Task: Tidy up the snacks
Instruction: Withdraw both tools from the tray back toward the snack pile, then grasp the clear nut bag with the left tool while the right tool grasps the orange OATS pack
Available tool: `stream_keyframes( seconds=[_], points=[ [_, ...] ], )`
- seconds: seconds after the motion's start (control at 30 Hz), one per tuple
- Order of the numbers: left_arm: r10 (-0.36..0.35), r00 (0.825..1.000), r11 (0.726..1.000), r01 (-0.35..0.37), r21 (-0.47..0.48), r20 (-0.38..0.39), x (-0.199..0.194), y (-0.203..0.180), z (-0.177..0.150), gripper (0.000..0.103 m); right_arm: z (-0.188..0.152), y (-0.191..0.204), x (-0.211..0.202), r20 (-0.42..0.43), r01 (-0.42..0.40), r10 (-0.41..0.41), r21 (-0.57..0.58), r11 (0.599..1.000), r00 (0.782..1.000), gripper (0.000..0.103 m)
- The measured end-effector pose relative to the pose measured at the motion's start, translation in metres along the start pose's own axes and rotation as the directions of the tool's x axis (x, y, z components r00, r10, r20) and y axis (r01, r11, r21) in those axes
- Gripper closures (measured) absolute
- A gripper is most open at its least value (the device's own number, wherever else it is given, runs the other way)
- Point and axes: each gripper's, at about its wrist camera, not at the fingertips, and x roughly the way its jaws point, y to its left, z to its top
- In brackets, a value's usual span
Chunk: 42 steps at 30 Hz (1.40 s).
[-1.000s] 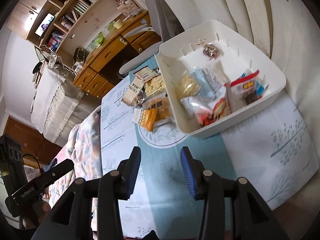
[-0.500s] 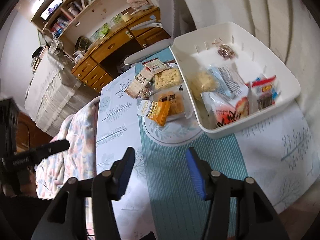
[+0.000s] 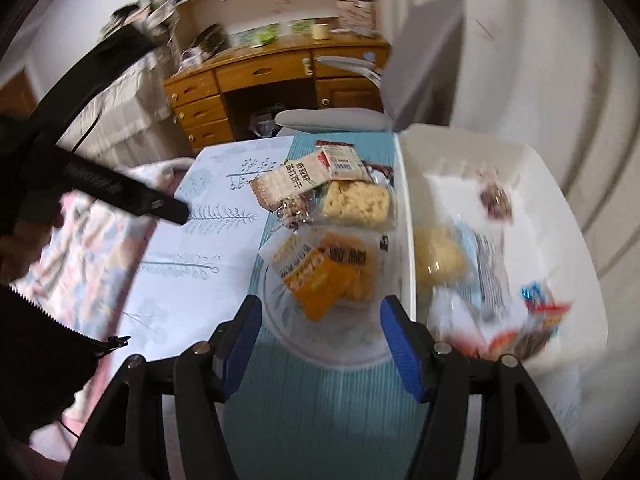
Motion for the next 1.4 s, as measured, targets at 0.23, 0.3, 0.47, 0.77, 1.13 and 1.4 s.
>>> stream_keyframes(
  seconds=[0.23, 0.3, 0.47, 0.77, 1.13, 1.4],
  points=[
    [0.03, 0.998, 0.998, -0.027, 0.062, -0.047, 0.045, -0.012, 0.052, 0.014, 0.009, 0.02, 0.035, -0.012, 0.066, -0.068, -0.158, 0.985, 0.998, 0.032],
    [0.025, 0.998, 0.997, -0.021, 0.073, -0.061, 0.056, -0.015, 0.063, 0.014, 0.011, 0.024, 0.045, -0.012, 0.085, -0.09, -0.207, 0.974, 0.996, 0.032],
    [0.022, 0.996, 0.995, -0.014, 0.096, -0.089, 0.082, -0.027, 0.089, 0.014, 0.012, 0.03, 0.064, -0.027, 0.099, -0.11, -0.275, 0.956, 0.994, 0.033],
    [-0.01, 0.987, 0.997, 0.022, 0.072, -0.158, 0.119, -0.043, 0.109, 0.014, 0.007, 0.04, 0.084, -0.054, 0.078, -0.102, -0.344, 0.936, 0.993, 0.033],
    [-0.063, 0.983, 0.998, 0.059, -0.029, -0.17, 0.144, -0.046, 0.123, 0.02, 0.005, 0.048, 0.099, -0.099, 0.026, -0.069, -0.383, 0.923, 0.993, 0.058],
    [-0.09, 0.984, 0.995, 0.085, -0.043, -0.152, 0.139, -0.031, 0.117, 0.038, 0.006, 0.053, 0.097, -0.084, 0.028, -0.068, -0.403, 0.915, 0.994, 0.057]
  ],
)
